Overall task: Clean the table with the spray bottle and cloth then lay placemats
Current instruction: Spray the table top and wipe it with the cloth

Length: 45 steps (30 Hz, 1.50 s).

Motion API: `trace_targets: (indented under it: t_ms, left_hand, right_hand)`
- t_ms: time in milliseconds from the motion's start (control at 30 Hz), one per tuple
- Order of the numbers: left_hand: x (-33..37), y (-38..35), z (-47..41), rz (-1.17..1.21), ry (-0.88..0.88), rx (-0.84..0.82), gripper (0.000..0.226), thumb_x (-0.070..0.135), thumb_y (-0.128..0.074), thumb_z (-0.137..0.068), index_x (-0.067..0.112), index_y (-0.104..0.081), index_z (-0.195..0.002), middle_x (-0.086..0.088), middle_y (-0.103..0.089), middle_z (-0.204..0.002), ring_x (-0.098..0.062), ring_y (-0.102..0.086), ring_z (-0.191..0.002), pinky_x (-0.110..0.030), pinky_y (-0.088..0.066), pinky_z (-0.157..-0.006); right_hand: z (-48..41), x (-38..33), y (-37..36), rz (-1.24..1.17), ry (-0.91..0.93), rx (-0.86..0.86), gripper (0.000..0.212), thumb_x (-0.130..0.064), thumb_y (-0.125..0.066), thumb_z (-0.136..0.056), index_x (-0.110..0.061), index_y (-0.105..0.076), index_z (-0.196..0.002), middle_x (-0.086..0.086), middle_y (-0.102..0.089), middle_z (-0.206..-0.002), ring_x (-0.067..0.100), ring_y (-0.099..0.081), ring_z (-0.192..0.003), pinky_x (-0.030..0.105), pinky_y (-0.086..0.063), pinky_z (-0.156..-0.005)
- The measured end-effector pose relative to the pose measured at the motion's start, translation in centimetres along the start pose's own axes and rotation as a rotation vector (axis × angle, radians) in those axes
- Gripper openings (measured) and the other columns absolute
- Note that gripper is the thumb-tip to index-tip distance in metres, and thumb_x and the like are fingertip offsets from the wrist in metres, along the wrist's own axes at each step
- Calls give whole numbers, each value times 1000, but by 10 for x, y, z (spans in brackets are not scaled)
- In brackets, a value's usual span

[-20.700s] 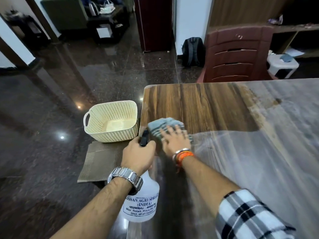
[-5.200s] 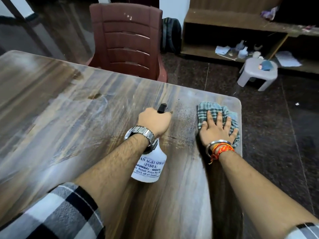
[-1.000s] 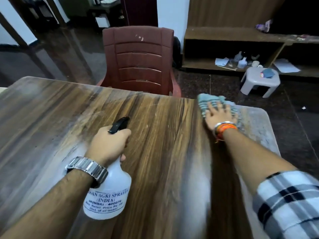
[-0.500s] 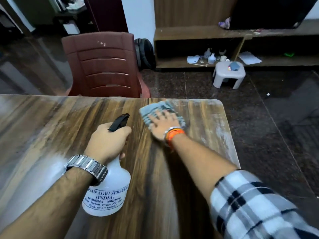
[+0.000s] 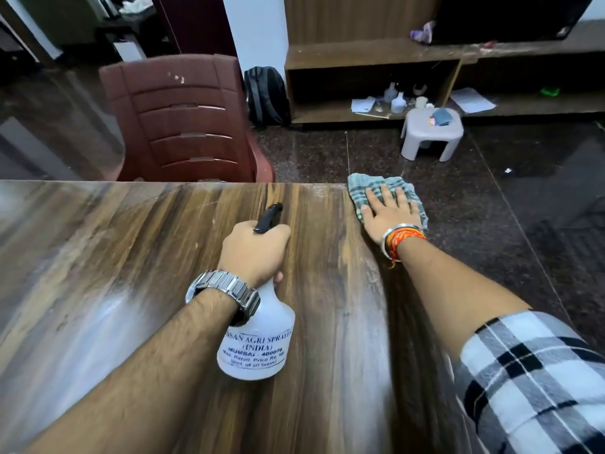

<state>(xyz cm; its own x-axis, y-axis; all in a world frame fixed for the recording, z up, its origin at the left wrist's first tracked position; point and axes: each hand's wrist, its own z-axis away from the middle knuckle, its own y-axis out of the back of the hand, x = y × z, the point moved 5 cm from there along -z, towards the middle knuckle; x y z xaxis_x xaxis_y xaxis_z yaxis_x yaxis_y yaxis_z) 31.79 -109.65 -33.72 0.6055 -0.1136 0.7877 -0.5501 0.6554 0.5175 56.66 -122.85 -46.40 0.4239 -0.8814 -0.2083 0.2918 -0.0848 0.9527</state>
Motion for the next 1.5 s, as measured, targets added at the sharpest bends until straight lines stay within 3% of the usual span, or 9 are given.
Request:
trace_targets:
  t_ms: [333, 500, 667, 833, 1000, 1100, 1200, 1333, 1500]
  left_hand:
    - [15, -3, -3, 33, -22, 86, 15, 27, -57, -81, 14, -61, -74, -2, -64, -58, -23, -64, -38, -23, -46, -50]
    - [11, -13, -7, 91, -7, 46, 17, 27, -58, -85, 15, -55, -72, 0, -59, -66, -23, -65, -41, -17, -39, -36]
    - [-3, 5, -16, 60, -15, 44, 16, 26, -57, -84, 16, -52, -73, 1, -59, -60, -21, -61, -38, -19, -43, -47]
    - [-28, 62, -42, 68, 21, 158, 17, 25, -58, -83, 16, -52, -70, 3, -57, -58, -21, -60, -37, -17, -41, -44]
    - [-75, 154, -83, 67, 95, 333, 21, 28, -59, -83, 17, -54, -66, 1, -58, -57, -20, -63, -35, -16, -38, -40]
    - [-95, 204, -109, 62, 142, 406, 20, 27, -57, -80, 11, -61, -70, -6, -66, -64, -28, -69, -47, -24, -51, -50]
    - [-108, 247, -130, -1, 161, 461, 27, 30, -55, -79, 6, -67, -80, -13, -74, -77, -36, -75, -73, -38, -63, -75]
    - [-129, 302, -135, -79, 199, 546, 23, 27, -55, -87, 10, -57, -73, -4, -61, -61, -29, -67, -69, -29, -51, -65]
    - [-160, 351, -124, -77, 227, 597, 56, 43, -52, -66, 3, -73, -99, -16, -76, -97, -38, -72, -88, -35, -55, -74]
  right_hand:
    - [159, 15, -28, 53, 103, 22, 54, -54, -11, -94, -47, -10, -148, -11, -6, -159, 19, -4, -147, 44, -3, -118]
    - [238, 19, -46, 81, 41, -2, 57, -55, -13, -90, -46, -23, -146, -10, -17, -157, 21, -16, -146, 44, -7, -115]
    - [193, 2, -39, 83, -43, 12, 54, -53, -11, -94, -47, -4, -147, -10, 0, -160, 22, 0, -147, 49, -2, -117]
    - [74, -38, -16, 4, -209, 46, 55, -50, -18, -95, -41, -8, -149, -1, 1, -161, 31, 2, -146, 56, 3, -115]
    - [5, -155, -31, -1, -159, 32, 57, -47, -21, -93, -40, -10, -149, 5, 3, -160, 37, 7, -145, 61, 5, -112]
    - [-7, -245, -49, 35, 17, 10, 56, -48, -20, -94, -41, -8, -148, 2, 4, -161, 36, 7, -145, 60, 5, -112]
    - [-7, -343, -71, 75, 204, 11, 55, -48, -20, -94, -42, -10, -148, 1, 1, -161, 36, 4, -145, 60, 4, -112]
    - [5, -474, -104, 65, 465, -19, 54, -48, -21, -94, -44, -13, -147, -2, 1, -161, 34, 6, -146, 60, 7, -112]
    - [53, -605, -141, 67, 760, -114, 53, -48, -25, -94, -45, -18, -146, -2, 0, -161, 35, 6, -145, 63, 10, -110]
